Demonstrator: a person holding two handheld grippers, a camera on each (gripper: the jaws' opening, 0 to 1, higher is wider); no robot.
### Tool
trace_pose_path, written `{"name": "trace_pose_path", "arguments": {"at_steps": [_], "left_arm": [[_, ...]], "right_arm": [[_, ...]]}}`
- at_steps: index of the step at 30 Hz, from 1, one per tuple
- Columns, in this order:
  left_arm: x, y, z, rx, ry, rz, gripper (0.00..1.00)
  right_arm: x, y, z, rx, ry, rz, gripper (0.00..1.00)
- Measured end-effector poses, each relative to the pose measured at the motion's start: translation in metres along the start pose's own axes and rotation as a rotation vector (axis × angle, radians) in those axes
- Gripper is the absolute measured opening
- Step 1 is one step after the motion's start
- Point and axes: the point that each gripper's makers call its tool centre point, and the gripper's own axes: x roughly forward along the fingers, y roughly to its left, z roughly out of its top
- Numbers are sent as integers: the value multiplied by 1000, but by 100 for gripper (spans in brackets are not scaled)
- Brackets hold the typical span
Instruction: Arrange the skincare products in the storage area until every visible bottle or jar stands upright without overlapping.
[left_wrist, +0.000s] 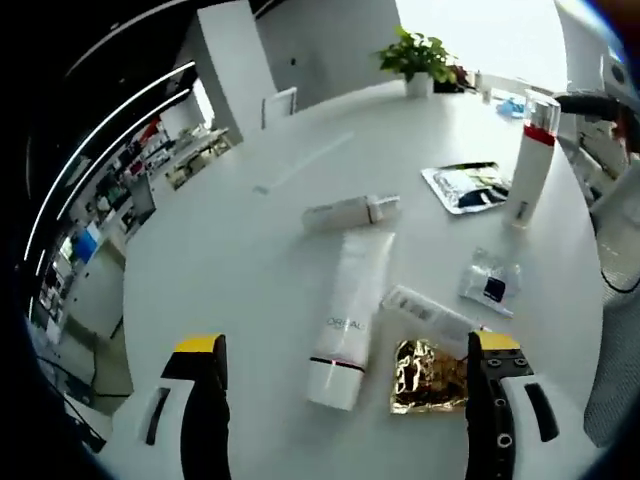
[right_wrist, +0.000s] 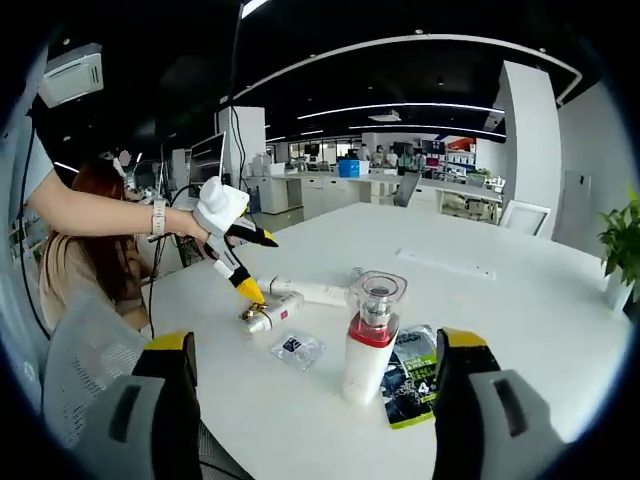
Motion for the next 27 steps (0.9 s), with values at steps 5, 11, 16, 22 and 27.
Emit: {"name": "trace_pose_path", "arguments": {"at_steps": [5, 11, 16, 22, 27], "left_arm": [[9, 2, -6, 30, 41, -32, 97], [17, 3, -9, 45, 62, -71, 97], [23, 5, -12, 81, 96, -101, 89], [31, 4, -13, 133, 128, -135, 69], [39, 3, -13, 149, 163, -172, 59]], "right_arm": [[-5, 0, -6, 8, 26, -21, 76], [-10, 5, -9, 25, 30, -15, 49], [-9, 8, -12, 20, 40, -8, 37], [-8, 10, -14, 55, 48, 7, 26], [-7, 8, -13, 87, 44, 11, 24]]}}
